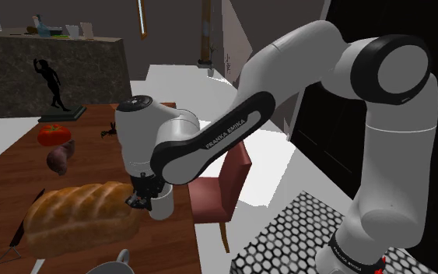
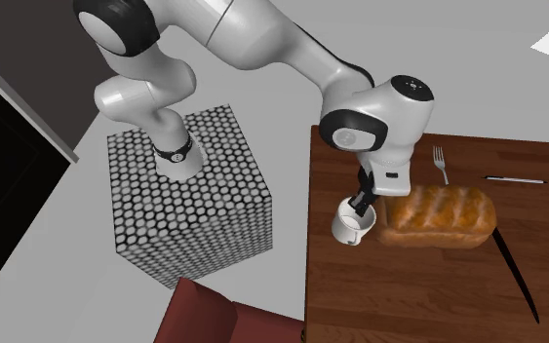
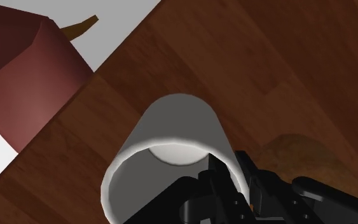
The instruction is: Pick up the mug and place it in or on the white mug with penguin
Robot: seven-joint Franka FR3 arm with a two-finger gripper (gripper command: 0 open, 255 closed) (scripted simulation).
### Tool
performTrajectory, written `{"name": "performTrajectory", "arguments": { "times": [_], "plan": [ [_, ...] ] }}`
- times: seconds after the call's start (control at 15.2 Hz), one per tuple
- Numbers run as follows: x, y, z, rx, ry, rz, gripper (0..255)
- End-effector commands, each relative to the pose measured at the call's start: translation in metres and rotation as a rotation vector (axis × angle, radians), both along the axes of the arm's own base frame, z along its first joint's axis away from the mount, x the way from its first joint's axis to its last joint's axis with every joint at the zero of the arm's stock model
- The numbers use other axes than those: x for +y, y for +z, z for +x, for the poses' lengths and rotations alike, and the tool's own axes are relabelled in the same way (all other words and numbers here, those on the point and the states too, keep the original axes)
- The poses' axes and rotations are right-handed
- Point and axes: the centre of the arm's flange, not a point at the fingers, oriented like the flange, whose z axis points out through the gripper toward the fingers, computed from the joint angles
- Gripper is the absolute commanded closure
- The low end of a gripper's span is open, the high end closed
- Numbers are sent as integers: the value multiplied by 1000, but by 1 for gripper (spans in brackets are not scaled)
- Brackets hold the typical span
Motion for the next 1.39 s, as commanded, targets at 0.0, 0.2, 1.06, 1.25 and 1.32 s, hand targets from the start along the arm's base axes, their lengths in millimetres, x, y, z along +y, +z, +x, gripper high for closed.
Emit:
{"name": "performTrajectory", "arguments": {
  "times": [0.0, 0.2, 1.06, 1.25, 1.32],
  "plan": [
    [-1, -2, 1, 2, -3, -2, 255],
    [0, -2, 2, 2, -3, -2, 255],
    [-3, 57, 0, 2, -3, -2, 255],
    [-3, 73, 0, 2, -3, -2, 255],
    [-3, 78, 0, 2, -3, -2, 255]
  ]
}}
